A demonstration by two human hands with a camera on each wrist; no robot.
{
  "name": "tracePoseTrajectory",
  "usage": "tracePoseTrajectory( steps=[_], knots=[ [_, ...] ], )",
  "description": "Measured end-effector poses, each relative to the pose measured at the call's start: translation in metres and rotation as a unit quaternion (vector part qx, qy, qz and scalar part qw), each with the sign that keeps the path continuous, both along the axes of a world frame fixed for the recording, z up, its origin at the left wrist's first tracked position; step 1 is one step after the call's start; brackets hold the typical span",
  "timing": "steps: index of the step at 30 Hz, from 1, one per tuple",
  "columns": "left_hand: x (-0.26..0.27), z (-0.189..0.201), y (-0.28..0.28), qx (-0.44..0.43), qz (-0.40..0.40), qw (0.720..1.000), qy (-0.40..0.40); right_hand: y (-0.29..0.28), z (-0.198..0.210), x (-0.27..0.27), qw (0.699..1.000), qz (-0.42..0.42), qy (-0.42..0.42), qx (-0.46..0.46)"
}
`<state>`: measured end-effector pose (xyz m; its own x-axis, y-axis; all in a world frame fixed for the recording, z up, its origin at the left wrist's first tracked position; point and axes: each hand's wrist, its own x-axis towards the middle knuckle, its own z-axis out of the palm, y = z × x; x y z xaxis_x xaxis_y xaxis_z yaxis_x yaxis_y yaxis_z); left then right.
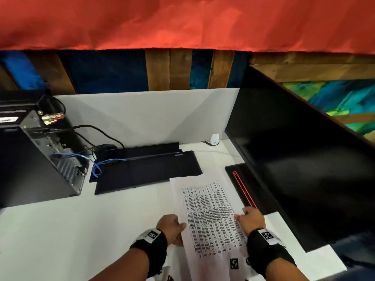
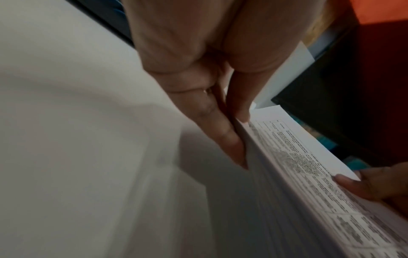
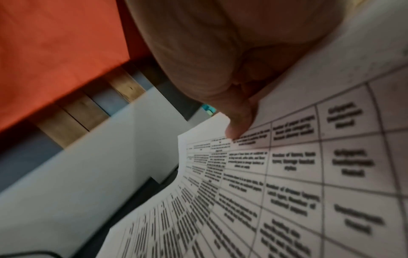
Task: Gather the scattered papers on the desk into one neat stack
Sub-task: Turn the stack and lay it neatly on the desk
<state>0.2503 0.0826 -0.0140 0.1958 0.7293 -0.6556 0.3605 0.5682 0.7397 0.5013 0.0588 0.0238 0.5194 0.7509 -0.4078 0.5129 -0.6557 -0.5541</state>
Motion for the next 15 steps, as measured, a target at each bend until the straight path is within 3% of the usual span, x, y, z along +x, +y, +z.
tracePoseTrajectory(
  steps=[3, 6, 9, 15],
  knots=[
    [0.020, -0.017, -0.003, 0.038, -0.062, 0.993, 0.094, -0.010, -0.015, 0.008, 1.000, -0.006, -0.017, -0.021],
    [0.032, -0.017, -0.008, 0.109, -0.099, 0.966, 0.215, -0.011, -0.033, 0.017, 0.999, -0.009, -0.026, -0.028],
    [0.039, -0.023, -0.008, 0.115, -0.070, 0.969, 0.208, -0.007, -0.039, 0.024, 0.999, -0.009, -0.040, -0.015],
    [0.039, -0.018, -0.011, 0.052, 0.047, 0.994, 0.079, 0.001, -0.056, 0.029, 0.996, 0.016, -0.080, -0.026]
  ],
)
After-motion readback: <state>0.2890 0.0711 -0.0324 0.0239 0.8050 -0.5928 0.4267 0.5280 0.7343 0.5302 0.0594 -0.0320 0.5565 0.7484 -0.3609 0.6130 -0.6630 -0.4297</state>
